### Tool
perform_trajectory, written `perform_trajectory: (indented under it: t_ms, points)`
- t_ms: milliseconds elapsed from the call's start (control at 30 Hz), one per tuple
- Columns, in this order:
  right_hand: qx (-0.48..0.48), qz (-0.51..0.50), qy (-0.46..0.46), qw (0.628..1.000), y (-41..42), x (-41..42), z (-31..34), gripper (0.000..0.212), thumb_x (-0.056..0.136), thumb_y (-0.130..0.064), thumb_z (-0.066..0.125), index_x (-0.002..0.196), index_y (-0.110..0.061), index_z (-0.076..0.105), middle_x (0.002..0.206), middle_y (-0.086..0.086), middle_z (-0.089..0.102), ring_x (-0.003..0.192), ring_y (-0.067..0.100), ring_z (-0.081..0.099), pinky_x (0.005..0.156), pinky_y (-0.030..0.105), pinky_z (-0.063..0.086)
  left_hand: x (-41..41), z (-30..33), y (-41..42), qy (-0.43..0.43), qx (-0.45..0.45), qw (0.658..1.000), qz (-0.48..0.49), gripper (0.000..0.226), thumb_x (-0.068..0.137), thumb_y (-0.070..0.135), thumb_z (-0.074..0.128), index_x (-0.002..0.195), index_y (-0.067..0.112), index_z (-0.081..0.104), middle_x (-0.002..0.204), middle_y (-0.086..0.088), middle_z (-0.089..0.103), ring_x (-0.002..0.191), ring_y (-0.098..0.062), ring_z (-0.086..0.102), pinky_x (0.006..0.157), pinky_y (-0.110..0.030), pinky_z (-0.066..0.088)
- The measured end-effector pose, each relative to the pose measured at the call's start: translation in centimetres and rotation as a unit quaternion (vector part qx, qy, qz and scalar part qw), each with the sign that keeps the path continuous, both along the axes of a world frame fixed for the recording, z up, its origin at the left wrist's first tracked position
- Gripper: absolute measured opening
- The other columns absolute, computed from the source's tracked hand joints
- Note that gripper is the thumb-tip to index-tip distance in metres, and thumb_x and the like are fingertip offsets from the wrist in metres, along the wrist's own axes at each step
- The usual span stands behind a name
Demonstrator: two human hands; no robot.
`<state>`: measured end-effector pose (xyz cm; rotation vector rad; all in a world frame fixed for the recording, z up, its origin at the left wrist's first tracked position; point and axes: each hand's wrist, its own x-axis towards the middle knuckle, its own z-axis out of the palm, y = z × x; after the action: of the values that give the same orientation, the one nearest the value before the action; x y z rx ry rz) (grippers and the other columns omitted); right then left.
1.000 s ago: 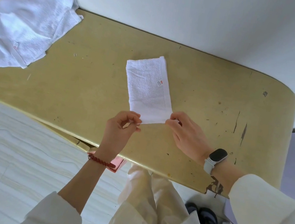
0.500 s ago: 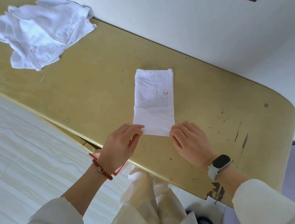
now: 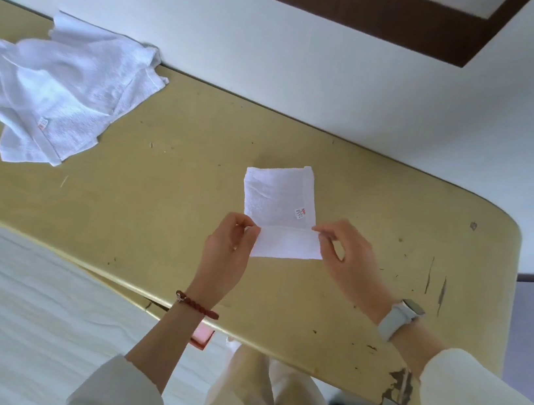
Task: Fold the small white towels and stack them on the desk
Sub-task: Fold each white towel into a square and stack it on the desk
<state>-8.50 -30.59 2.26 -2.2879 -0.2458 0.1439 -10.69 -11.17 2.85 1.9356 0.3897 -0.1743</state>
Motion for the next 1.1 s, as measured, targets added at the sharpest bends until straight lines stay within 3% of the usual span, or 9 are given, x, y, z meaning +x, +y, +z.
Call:
perform_trajectory:
  t_ms: [67,167,267,367,467,667,900,1100]
  points:
    - [0.052,-0.058,0.049,0.996,1.3,2.2,0.2,0.018,0.092,-0.005,0.048,0.103,-0.008,0.061,0.090,-0.004,0.056,0.079,0.003,0.051,0.070,0.005,0.038,2.0,-0.3,-0.2,0.005,0.003,1.000,0.012,0.015,0.094,0.015,0.046,0.082,0.024,0.046,0.062,0.003,0.048,0.048,-0.004,0.038,0.047,-0.020,0.031]
    - [0.072,-0.115,0.084,0.987,3.3,5.4,-0.4,0.024,0.094,-0.011,0.044,0.115,-0.010,0.056,0.102,-0.003,0.056,0.083,0.011,0.051,0.066,0.007,0.036,5.1,-1.0,-0.2,0.010,0.028,0.999,0.043,0.004,0.096,0.018,0.041,0.093,0.019,0.044,0.065,0.008,0.049,0.054,-0.007,0.042,0.051,-0.026,0.032]
    - [0.069,-0.141,0.104,0.982,4.6,7.7,-1.8,0.027,0.096,-0.013,0.041,0.120,-0.011,0.053,0.113,-0.005,0.054,0.093,0.009,0.049,0.075,0.010,0.033,7.7,-2.2,0.1,0.027,0.039,0.996,0.075,0.013,0.097,0.022,0.041,0.101,0.015,0.052,0.076,0.013,0.054,0.066,-0.006,0.049,0.055,-0.016,0.036]
    - [0.036,-0.151,0.107,0.982,5.5,9.4,-3.1,0.024,0.096,-0.013,0.038,0.115,-0.010,0.053,0.115,0.000,0.056,0.092,0.009,0.047,0.073,0.013,0.032,9.2,-3.5,0.3,0.044,0.053,0.994,0.079,0.019,0.097,0.021,0.040,0.101,0.009,0.055,0.070,0.014,0.049,0.064,-0.002,0.045,0.052,-0.010,0.036]
    - [-0.018,-0.152,0.093,0.984,6.0,10.2,-4.2,0.023,0.097,-0.012,0.036,0.112,-0.008,0.053,0.115,0.004,0.055,0.089,0.009,0.045,0.071,0.017,0.031,10.0,-4.5,0.2,0.050,0.070,0.994,0.068,0.019,0.097,0.022,0.039,0.101,0.008,0.052,0.067,0.011,0.048,0.065,-0.015,0.046,0.054,-0.026,0.034]
    - [-0.085,-0.156,0.088,0.980,6.7,10.8,-4.5,0.024,0.098,-0.016,0.034,0.112,-0.009,0.052,0.117,0.005,0.054,0.092,0.022,0.055,0.075,0.032,0.042,10.9,-4.9,0.1,0.076,0.133,0.987,0.046,0.022,0.098,0.025,0.034,0.105,0.010,0.048,0.079,0.000,0.055,0.078,-0.028,0.055,0.069,-0.039,0.048]
    - [-0.163,-0.149,0.089,0.971,7.0,11.0,-4.4,0.026,0.098,-0.019,0.033,0.114,-0.009,0.051,0.118,0.008,0.051,0.083,0.029,0.055,0.068,0.035,0.042,10.9,-5.0,0.2,0.120,0.263,0.957,0.005,0.024,0.098,0.034,0.029,0.104,0.015,0.043,0.076,-0.001,0.056,0.070,-0.027,0.050,0.063,-0.030,0.035]
    - [-0.167,-0.185,0.111,0.962,7.7,11.1,-4.2,0.026,0.098,-0.021,0.033,0.116,-0.010,0.048,0.119,0.008,0.049,0.083,0.030,0.055,0.067,0.037,0.044,11.3,-4.8,0.2,0.124,0.296,0.947,0.015,0.026,0.097,0.038,0.031,0.101,0.015,0.043,0.076,-0.002,0.058,0.069,-0.028,0.051,0.062,-0.030,0.035]
